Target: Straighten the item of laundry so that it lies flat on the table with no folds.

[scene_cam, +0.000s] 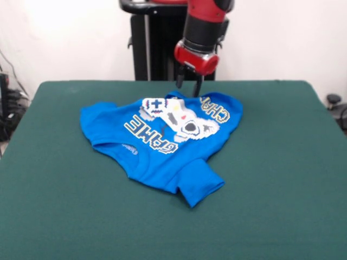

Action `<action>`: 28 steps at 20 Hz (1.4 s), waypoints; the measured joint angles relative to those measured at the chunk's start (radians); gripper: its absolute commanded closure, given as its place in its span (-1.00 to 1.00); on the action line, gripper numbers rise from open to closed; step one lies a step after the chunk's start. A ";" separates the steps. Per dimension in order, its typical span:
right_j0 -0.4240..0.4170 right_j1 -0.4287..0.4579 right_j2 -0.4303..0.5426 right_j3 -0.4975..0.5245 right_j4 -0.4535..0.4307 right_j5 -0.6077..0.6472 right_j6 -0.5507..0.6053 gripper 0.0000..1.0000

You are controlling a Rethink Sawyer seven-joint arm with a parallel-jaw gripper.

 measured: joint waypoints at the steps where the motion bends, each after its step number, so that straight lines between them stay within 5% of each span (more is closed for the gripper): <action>1: 0.005 0.007 -0.001 0.000 0.000 -0.008 0.000 -1.00; 28: 0.123 0.141 -0.125 -0.002 0.074 -0.153 0.000 -1.00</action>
